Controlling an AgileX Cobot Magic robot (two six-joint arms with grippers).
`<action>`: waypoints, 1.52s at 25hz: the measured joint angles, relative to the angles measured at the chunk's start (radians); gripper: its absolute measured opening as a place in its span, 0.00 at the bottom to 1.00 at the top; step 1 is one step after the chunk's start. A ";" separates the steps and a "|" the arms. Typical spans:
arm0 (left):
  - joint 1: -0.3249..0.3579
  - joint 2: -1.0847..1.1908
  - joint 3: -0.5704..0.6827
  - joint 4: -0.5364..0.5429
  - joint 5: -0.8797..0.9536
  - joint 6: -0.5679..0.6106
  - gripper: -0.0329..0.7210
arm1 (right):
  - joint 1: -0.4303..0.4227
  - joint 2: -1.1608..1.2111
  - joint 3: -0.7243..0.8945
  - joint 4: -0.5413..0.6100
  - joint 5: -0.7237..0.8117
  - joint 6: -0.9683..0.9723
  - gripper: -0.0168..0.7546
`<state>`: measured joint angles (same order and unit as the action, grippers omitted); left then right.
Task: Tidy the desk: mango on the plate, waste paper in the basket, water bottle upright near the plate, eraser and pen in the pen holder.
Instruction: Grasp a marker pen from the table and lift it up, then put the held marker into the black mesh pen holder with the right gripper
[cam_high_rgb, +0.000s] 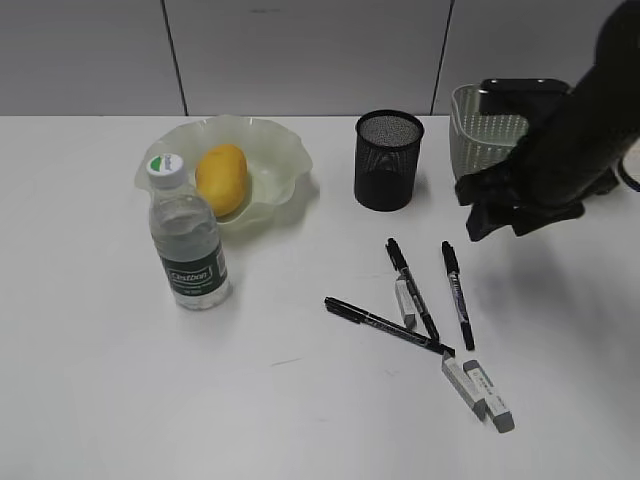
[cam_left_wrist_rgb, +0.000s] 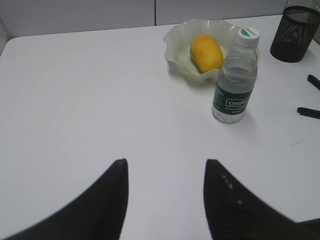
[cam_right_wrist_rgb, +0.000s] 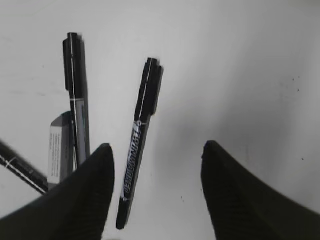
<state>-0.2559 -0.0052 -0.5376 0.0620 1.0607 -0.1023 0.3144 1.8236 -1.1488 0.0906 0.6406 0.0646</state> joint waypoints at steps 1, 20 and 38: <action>0.000 0.000 0.000 0.000 0.000 0.000 0.53 | 0.015 0.032 -0.033 -0.030 0.015 0.038 0.60; 0.000 -0.001 0.000 0.000 0.000 0.000 0.49 | 0.088 0.350 -0.279 -0.097 0.126 0.179 0.28; 0.000 -0.001 0.000 -0.001 -0.002 0.000 0.40 | 0.078 -0.128 0.035 -0.260 -1.117 0.131 0.13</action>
<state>-0.2559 -0.0062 -0.5376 0.0611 1.0583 -0.1023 0.3926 1.6958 -1.1136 -0.1689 -0.4769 0.1958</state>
